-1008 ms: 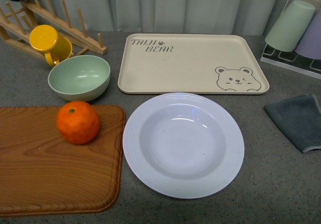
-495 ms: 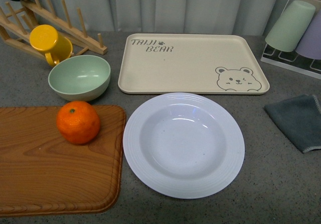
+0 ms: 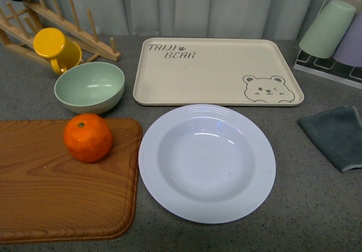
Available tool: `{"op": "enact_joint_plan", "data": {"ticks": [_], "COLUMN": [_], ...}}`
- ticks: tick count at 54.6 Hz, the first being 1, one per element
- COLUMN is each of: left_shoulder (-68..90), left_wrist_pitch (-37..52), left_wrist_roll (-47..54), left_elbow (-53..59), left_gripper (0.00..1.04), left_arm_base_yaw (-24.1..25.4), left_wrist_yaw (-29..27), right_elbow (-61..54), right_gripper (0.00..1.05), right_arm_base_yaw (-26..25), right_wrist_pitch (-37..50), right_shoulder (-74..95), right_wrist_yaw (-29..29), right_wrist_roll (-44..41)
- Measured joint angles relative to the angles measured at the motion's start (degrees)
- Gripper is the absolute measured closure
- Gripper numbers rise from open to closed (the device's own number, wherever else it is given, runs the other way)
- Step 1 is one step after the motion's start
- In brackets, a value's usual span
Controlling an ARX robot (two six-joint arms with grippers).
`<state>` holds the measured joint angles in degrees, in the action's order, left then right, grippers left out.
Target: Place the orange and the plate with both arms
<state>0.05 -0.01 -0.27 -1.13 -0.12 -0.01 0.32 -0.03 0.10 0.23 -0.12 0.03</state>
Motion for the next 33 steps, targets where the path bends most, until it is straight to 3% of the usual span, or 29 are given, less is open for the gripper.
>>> {"op": "enact_joint_plan", "data": {"ticks": [33], "left_shoulder": [0.0], "left_wrist_pitch": [0.0], "left_wrist_roll": [0.0], "left_elbow": [0.0], "left_gripper": [0.06], "left_arm_base_yaw": [0.0], "left_wrist_yaw": [0.0], "right_elbow": [0.0], "right_gripper": [0.09], "right_arm_base_yaw": [0.0], "right_wrist_pitch": [0.0], "right_shoulder": [0.0], "right_wrist_yaw": [0.0], "right_wrist_roll": [-0.02]}}
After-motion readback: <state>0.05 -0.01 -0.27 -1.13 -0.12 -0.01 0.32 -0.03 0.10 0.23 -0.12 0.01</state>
